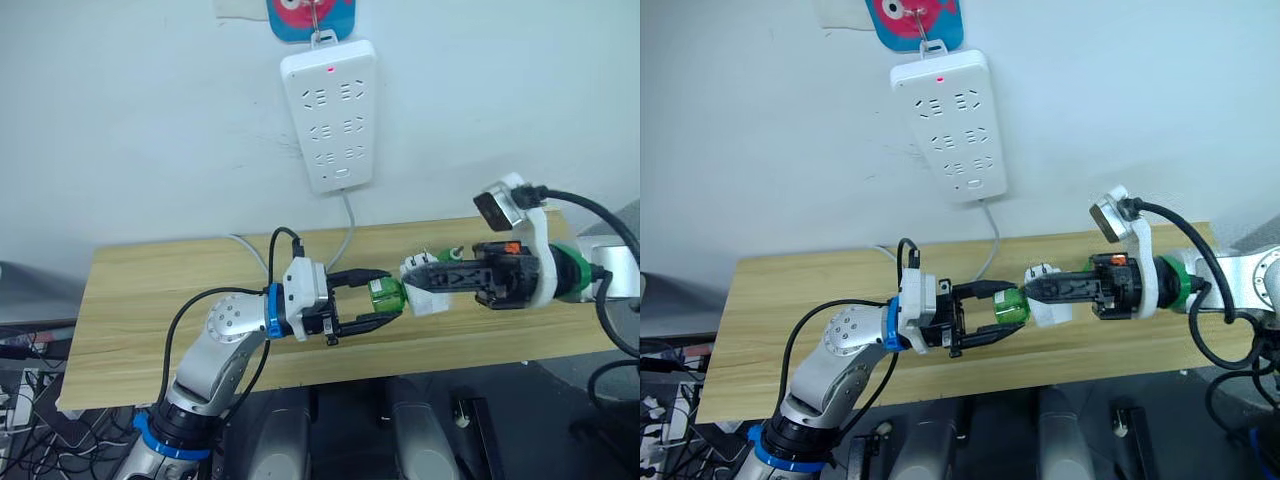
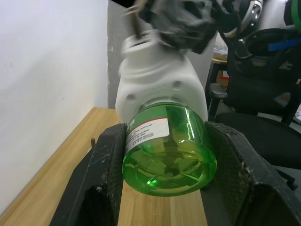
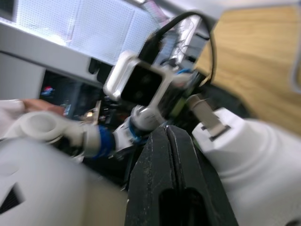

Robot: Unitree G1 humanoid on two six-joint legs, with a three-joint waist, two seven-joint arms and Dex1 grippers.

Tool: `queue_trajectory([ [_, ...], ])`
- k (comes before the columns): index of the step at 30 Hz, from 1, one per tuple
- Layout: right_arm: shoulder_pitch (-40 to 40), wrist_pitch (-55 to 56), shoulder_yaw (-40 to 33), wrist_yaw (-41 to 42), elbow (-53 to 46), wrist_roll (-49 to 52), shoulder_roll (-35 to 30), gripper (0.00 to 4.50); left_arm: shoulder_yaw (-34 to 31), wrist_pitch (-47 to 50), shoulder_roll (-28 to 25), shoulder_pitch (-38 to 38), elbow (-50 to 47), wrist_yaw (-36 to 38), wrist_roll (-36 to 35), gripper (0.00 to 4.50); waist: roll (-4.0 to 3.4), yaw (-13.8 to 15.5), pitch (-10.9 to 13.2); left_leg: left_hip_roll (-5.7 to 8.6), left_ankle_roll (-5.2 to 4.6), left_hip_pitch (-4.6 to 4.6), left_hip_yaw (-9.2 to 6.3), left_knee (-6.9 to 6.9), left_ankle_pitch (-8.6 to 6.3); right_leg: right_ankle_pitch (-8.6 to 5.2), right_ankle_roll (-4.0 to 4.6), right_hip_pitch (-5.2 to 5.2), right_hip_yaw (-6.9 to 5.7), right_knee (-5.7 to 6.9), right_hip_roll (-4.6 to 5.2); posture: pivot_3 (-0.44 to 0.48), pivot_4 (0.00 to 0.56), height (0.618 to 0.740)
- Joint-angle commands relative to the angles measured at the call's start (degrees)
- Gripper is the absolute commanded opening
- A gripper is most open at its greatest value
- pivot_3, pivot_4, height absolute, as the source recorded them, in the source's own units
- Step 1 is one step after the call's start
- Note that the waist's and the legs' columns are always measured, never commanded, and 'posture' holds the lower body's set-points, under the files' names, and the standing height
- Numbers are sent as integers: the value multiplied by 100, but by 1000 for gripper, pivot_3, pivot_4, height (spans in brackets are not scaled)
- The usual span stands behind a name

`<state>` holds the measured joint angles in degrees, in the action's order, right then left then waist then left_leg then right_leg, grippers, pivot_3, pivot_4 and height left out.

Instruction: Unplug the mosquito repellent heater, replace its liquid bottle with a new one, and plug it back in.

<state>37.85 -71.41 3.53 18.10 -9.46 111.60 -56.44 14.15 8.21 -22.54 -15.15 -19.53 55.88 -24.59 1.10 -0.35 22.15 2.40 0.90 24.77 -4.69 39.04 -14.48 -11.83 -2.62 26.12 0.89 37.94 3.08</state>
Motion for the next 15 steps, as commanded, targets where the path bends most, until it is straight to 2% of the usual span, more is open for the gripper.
queue_trajectory([
  [1, 133, 190, 118, -639, -97, -94, 87, 21, 69, -76, -1, 68, -202, 129, -88, 2216, 0, -1, 0, 0, 0, 0, -1, 0, 0, 0, 0, 0, 0, 0, 0, 0, 326, 740],
  [15, -53, -70, 129, -716, -103, -1033, 509, 21, 22, -22, 57, 65, -259, 174, -150, 2216, -1, -11, 0, -1, -1, 0, -5, 0, 0, 2, 1, 1, 2, 1, 0, 6, 330, 740],
])
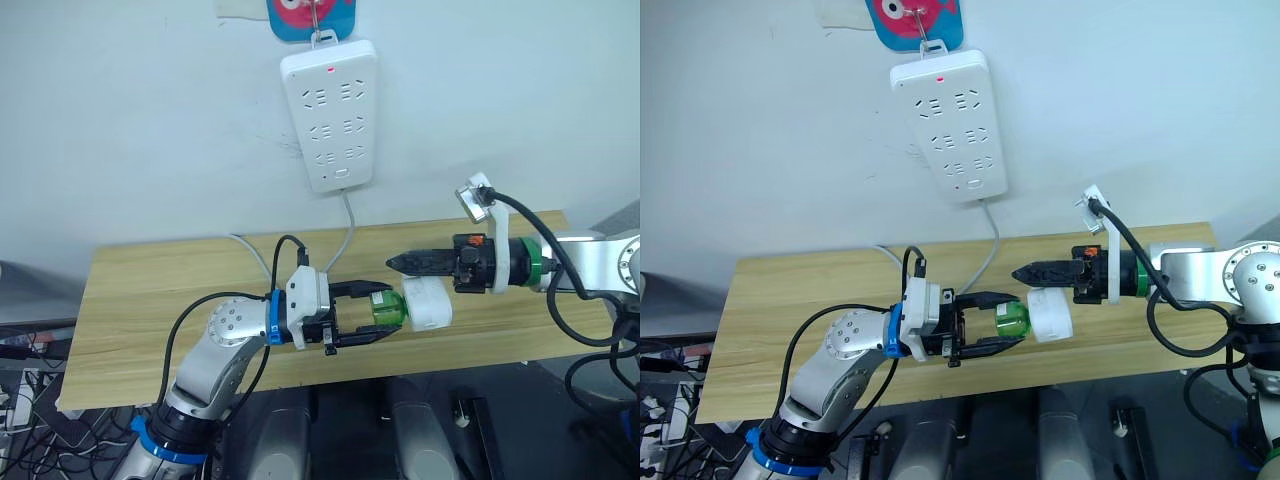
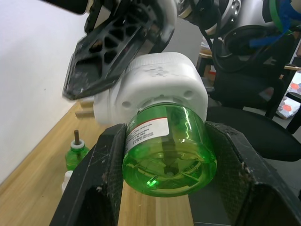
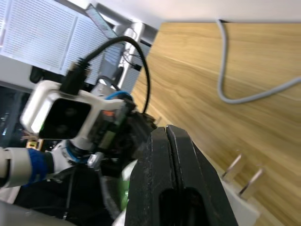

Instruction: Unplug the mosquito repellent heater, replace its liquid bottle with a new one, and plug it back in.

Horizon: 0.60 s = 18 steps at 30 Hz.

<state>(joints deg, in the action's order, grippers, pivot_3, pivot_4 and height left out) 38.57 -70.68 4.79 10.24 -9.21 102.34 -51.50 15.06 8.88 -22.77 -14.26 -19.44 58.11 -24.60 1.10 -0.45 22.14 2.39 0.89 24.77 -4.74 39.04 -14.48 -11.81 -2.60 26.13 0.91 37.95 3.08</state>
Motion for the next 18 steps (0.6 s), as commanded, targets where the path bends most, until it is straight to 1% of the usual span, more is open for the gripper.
queue_trajectory([
  [1, -124, -137, -20, 69, -111, -114, 45, 21, -72, -88, 82, -25, -267, -47, -148, 2216, 0, -1, 0, 0, 0, 0, 0, 0, 0, 0, 0, 0, 0, 0, 0, 6, 330, 740],
  [6, -9, -205, -149, 168, 55, -189, 38, 21, -92, -82, 94, -14, -254, -53, -137, 2216, 0, -2, 0, 0, 0, 0, 0, 0, 0, 1, 1, 0, 0, 1, 0, -2, 328, 740],
  [18, -367, -483, -123, 483, -303, -737, 34, 21, -113, -111, 183, -144, -152, -50, -155, 2216, 0, -6, 0, 0, -1, 0, 2, 0, 0, 1, 1, 0, 0, 1, 0, -3, 324, 740],
])
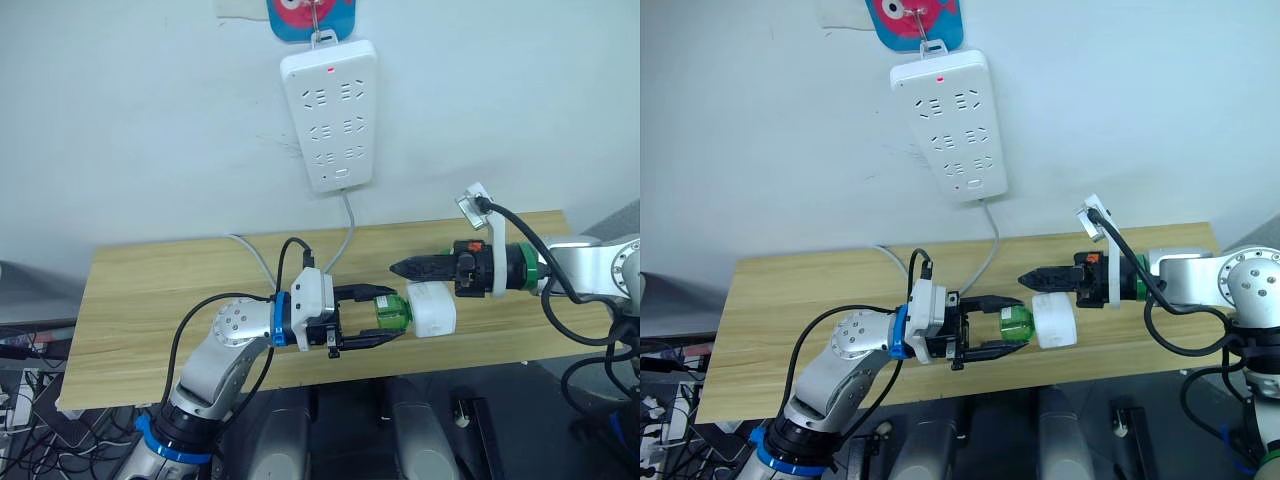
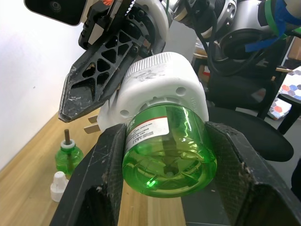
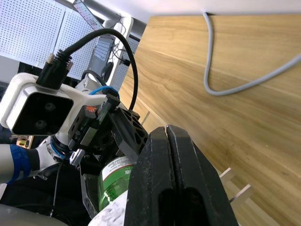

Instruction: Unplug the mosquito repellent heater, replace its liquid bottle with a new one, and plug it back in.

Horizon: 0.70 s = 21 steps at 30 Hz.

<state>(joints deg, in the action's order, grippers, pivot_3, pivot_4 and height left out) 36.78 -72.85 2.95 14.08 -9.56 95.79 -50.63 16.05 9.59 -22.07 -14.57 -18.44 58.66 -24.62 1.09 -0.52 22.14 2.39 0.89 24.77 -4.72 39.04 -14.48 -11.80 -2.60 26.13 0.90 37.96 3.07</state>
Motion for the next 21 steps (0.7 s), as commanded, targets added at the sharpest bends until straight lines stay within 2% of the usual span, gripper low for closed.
queue_trajectory([
  [1, -206, -270, 56, 112, -280, -119, -44, 21, -210, -182, 115, -112, -253, -105, -153, 2216, 0, 0, 0, 0, 0, 0, 0, 0, 0, 0, 0, 0, 0, 0, 0, -3, 323, 740],
  [8, -119, -150, -105, 44, -131, -64, 107, 21, -206, -201, 109, -72, -255, -81, -125, 2216, 0, -1, -1, 0, 0, 0, 0, 0, 0, 0, 0, 0, 0, 1, 0, -3, 321, 740],
  [12, 280, 31, -380, -75, 156, 502, 209, 21, -234, -147, 95, 10, -220, -155, -108, 2216, 0, -5, -1, 0, 0, 0, 0, 0, 1, 1, 1, 1, 2, 1, 0, -6, 316, 740],
  [16, 664, 201, -411, -470, 446, 1534, 58, 21, -418, -85, 102, 121, -73, -316, -131, 2216, 1, -34, -2, -1, -1, 0, 0, 1, 1, 4, 1, 0, 3, 0, 0, -14, 309, 740],
  [21, 955, -252, -656, -637, 1459, 1721, -342, 21, -579, -681, -5, 136, 83, -144, 102, 2216, 5, -52, -8, 3, -1, 2, 9, 1, 1, 5, 2, -1, -2, -2, 1, -28, 302, 740],
])
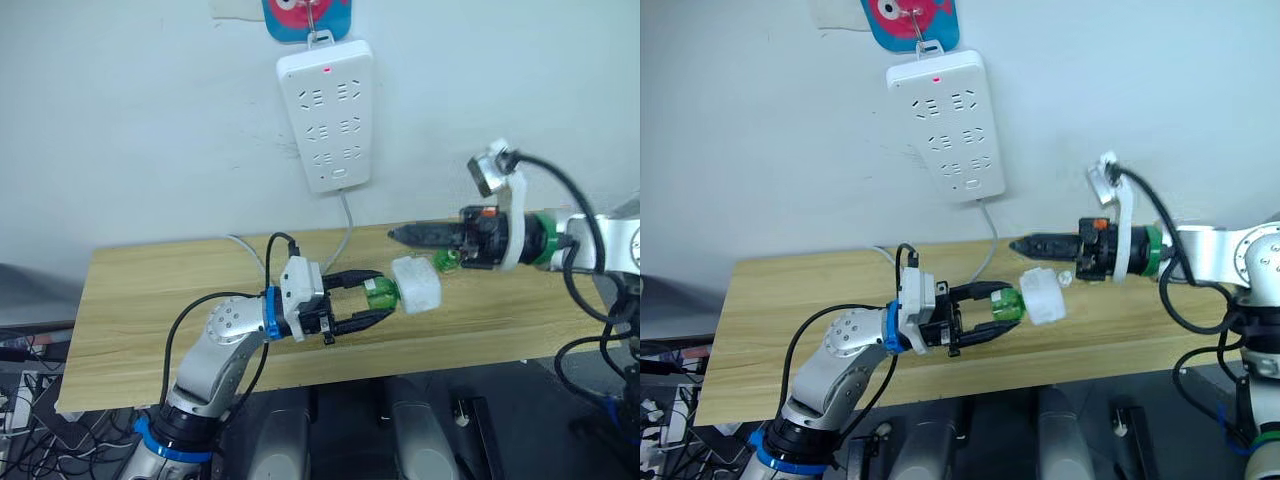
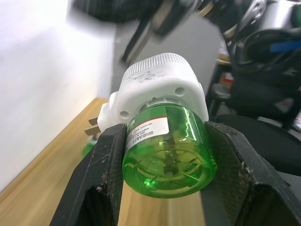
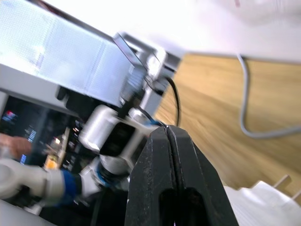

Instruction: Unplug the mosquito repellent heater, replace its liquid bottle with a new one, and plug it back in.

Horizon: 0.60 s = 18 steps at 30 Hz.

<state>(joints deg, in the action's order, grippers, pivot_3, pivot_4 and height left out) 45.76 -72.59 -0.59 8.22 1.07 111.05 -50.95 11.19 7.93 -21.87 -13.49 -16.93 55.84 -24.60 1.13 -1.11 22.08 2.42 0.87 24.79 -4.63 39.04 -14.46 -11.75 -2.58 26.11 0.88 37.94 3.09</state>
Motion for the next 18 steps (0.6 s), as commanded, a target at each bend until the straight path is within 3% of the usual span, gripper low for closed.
queue_trajectory([
  [1, 34, -428, -312, -4, 581, 195, -452, 180, -108, -781, -40, 9, -8, 197, 195, 2216, 4, 11, -5, 2, 0, 0, 2, 0, 0, 0, 0, -1, 0, -2, 0, -33, 301, 740],
  [4, -195, -844, -203, 112, 1003, 195, -970, 855, -124, -1980, -38, -184, 349, 371, 638, 2216, 5, 18, -8, 2, -2, 2, 9, -1, -1, 1, 0, 0, 2, -6, 3, -37, 298, 740],
  [9, -413, -1360, -23, 469, 1463, 195, -1164, 2739, -123, -3908, -12, -626, 1202, 503, 1212, 2216, 13, -31, -52, -3, -3, 2, 18, -1, 0, 6, 2, 0, 7, -6, 4, -36, 297, 740],
  [13, -584, -1493, 105, 775, 1331, 195, -1150, 4296, -58, -4604, -34, -863, 1690, 476, 1343, 2216, 10, -84, -64, -9, -9, -2, 22, -1, 4, 11, 4, 1, 12, -2, 1, -36, 297, 740],
  [18, -614, -1380, 188, 1050, 1035, 195, -931, 4415, 7, -4849, -68, -1013, 1952, 381, 1396, 2216, 11, -79, -64, -7, -11, -1, 21, 0, 5, 14, 0, 2, 10, -1, -2, -36, 297, 740],
])
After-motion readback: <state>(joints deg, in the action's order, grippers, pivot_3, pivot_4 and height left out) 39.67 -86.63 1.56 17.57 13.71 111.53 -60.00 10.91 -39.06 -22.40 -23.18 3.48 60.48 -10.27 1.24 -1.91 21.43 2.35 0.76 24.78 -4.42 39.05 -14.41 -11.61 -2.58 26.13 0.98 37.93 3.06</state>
